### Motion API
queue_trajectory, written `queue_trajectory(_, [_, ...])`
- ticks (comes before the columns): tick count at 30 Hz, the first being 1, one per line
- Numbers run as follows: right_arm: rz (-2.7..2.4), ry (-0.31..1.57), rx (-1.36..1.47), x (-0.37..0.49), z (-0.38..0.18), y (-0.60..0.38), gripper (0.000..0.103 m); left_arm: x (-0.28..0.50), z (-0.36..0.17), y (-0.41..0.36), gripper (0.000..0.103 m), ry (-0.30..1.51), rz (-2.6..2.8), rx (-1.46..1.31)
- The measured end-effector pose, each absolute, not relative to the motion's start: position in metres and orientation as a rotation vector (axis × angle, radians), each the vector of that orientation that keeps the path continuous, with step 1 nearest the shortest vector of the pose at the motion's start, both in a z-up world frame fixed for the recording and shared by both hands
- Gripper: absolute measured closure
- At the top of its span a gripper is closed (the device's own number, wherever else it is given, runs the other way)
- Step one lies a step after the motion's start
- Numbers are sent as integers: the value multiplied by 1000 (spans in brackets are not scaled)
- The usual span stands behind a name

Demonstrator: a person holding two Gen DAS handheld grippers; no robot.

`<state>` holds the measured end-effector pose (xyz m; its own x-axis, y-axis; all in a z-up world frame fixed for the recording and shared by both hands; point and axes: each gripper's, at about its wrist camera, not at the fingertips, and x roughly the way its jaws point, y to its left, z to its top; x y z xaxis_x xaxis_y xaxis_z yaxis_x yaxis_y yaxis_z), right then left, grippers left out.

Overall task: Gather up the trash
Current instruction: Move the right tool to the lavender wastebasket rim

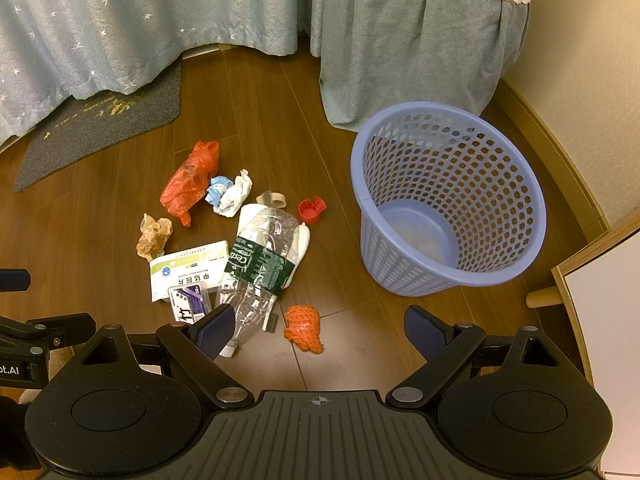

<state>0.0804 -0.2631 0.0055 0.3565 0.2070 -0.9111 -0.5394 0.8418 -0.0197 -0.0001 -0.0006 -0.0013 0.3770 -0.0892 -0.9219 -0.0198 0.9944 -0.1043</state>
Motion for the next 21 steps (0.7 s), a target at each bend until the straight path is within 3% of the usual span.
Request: queue_trajectory(21, [495, 1108, -344, 80, 4, -266, 13, 1, -1, -3, 1, 1172, -41, -99])
